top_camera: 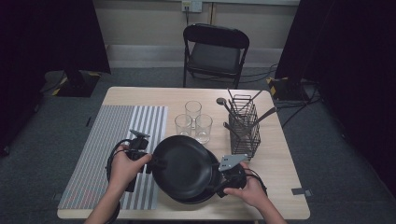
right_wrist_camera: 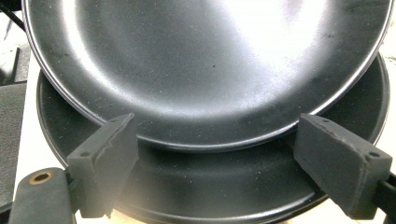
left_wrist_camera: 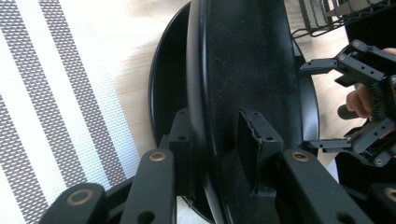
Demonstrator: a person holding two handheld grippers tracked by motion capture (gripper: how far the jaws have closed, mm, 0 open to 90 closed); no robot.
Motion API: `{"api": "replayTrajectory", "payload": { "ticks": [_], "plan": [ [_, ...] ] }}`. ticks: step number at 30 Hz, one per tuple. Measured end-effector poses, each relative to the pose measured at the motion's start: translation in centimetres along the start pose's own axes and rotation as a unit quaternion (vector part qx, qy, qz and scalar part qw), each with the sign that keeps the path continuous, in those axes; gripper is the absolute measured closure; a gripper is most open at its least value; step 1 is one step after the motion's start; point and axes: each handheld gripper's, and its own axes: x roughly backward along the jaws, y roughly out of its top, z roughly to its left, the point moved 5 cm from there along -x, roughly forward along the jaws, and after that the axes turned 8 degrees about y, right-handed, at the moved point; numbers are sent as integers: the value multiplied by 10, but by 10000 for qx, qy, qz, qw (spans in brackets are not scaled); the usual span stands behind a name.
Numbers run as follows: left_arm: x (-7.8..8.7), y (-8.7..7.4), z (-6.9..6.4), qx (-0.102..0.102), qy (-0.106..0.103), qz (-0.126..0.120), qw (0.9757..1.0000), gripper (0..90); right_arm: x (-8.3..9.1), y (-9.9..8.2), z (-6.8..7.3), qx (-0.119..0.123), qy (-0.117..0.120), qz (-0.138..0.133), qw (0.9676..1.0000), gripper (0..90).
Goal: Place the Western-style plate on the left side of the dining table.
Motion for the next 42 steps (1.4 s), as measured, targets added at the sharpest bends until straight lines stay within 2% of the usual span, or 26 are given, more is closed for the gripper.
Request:
{"api": "replayTrajectory", "payload": {
  "ticks": [2,3,24,29,30,31,33,36,38,40,42],
  "plan": [
    [0,0,-2,57,-23,-7,10000,685,0,0,0,25,-10,5,10000,130],
    [0,0,-1,-31,29,3,10000,685,0,0,0,38,-20,10,10000,130],
    [2,2,-4,-5,4,36,10000,700,-1,0,1,64,-70,36,9999,133],
    [2,3,-4,184,-65,86,9998,707,-1,0,1,76,-73,19,9999,133],
    [2,3,-2,61,-68,112,9999,709,-1,0,1,73,-72,14,9999,132],
    [2,3,-3,236,-132,104,9996,713,-1,0,1,68,-74,12,9999,132],
    [4,4,-3,327,-197,143,9992,725,-1,0,1,71,-101,41,9999,131],
    [8,5,-4,364,-340,184,9986,748,-2,0,2,141,-118,91,9998,129],
    [10,6,-8,445,-371,188,9981,759,-3,0,2,126,-133,80,9998,125],
    [10,7,-9,413,-312,210,9984,758,-3,0,2,128,-140,65,9998,125],
    [10,7,-9,443,-371,207,9981,761,-3,0,2,127,-148,62,9998,125]
  ]
}}
